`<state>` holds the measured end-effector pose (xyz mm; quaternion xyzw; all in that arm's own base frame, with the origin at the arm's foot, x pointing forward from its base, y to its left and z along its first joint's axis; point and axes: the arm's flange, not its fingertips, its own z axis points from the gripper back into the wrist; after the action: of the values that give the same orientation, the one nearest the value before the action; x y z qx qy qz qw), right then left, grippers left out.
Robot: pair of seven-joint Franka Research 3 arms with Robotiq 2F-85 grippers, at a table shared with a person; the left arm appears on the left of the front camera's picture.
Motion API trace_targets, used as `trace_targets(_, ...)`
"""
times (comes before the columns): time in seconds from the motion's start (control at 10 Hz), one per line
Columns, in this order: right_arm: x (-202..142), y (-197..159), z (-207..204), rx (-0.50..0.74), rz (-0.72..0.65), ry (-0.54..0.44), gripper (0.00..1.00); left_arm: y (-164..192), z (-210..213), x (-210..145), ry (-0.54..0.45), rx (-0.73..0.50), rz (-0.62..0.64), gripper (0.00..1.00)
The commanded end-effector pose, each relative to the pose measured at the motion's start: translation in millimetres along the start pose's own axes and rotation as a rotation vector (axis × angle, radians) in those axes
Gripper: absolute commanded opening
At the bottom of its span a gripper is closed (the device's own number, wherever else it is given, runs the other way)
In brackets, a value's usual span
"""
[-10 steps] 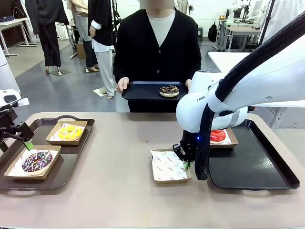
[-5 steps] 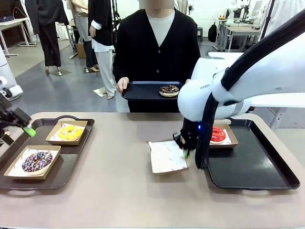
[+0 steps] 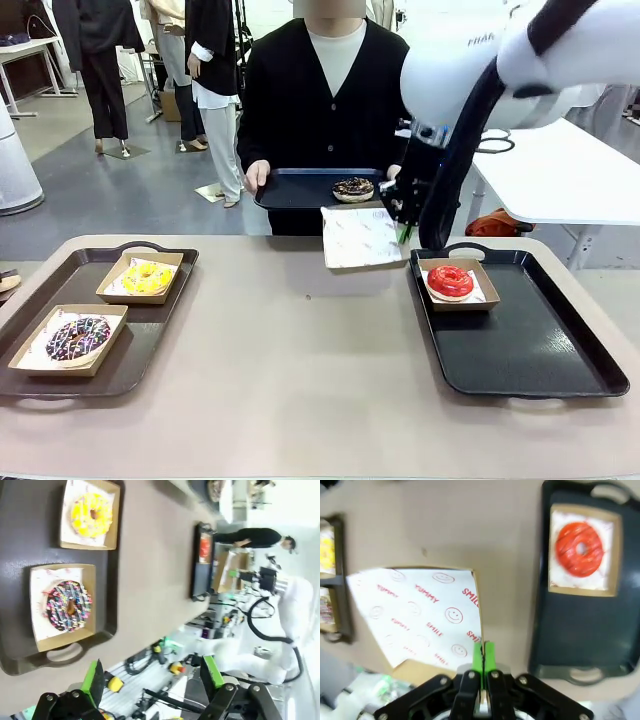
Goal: Individually package the donuts and arrange them on the tray.
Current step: Place the picked Paper togo box on the Handle tray while simultaneously picking up another Paper togo box from the table with the other hand.
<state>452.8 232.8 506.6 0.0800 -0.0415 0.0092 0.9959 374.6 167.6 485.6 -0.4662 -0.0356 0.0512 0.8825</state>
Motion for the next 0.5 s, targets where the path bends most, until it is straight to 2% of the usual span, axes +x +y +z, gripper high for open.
trace_targets(0.0,38,10,1,-0.019,-0.002,0.043,0.00,20,14,5,0.000,-0.108,-0.005,1.00)
trace_targets(0.1,59,15,2,-0.015,0.033,0.056,0.00,27,20,5,-0.010,-0.144,0.005,1.00)
trace_targets(0.4,101,22,-16,-0.035,0.014,0.129,0.00,45,27,2,-0.015,-0.190,0.026,1.00)
